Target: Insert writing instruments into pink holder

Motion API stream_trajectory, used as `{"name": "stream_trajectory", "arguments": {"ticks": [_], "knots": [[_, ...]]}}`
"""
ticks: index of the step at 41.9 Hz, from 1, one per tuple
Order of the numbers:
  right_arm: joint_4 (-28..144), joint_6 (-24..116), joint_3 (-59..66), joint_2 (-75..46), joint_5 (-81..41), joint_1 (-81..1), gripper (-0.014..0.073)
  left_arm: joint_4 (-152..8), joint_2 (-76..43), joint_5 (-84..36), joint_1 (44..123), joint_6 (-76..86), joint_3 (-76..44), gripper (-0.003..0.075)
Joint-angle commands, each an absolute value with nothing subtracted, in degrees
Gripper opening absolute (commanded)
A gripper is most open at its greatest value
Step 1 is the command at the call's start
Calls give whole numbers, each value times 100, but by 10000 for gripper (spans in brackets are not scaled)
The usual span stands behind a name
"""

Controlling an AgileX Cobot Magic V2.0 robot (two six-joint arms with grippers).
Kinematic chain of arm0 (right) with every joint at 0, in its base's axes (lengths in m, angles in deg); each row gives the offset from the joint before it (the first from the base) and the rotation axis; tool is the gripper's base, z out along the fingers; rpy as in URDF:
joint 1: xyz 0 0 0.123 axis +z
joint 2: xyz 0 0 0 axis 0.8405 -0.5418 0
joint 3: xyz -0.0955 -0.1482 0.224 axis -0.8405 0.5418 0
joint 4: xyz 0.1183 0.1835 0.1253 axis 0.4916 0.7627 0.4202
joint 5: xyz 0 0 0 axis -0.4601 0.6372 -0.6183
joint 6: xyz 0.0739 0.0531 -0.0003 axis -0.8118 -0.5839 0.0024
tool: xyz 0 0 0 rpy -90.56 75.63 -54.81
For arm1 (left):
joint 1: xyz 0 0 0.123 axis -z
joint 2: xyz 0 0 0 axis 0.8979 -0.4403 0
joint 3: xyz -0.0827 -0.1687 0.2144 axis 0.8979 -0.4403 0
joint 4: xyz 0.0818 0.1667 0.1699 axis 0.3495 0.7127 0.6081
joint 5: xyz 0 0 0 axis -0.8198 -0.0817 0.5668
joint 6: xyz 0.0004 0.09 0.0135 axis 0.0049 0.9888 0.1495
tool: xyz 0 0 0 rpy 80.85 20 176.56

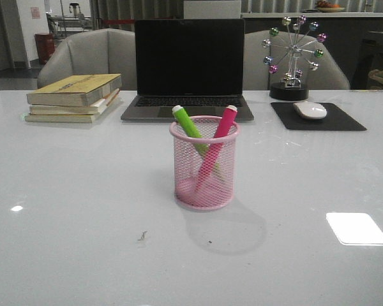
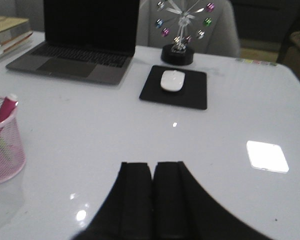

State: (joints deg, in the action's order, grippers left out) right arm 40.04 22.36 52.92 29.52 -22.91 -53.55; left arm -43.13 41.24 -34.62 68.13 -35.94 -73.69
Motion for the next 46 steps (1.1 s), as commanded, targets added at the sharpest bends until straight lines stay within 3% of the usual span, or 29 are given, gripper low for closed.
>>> {"name": "stream_trajectory", "arguments": {"ticks": [1, 11, 46], "knots": [[4097, 2269, 5747, 3553, -3475, -5663, 69, -4323, 4233, -3973, 6843, -3639, -7401, 91], [4295, 2269, 6519, 4600, -3412, -5943, 69, -4323, 4233, -3973, 6843, -3639, -7401, 91], [4295, 2269, 6519, 4570, -3429, -5692, 69, -4323, 4233, -3973, 6843, -3639, -7401, 92]]}}
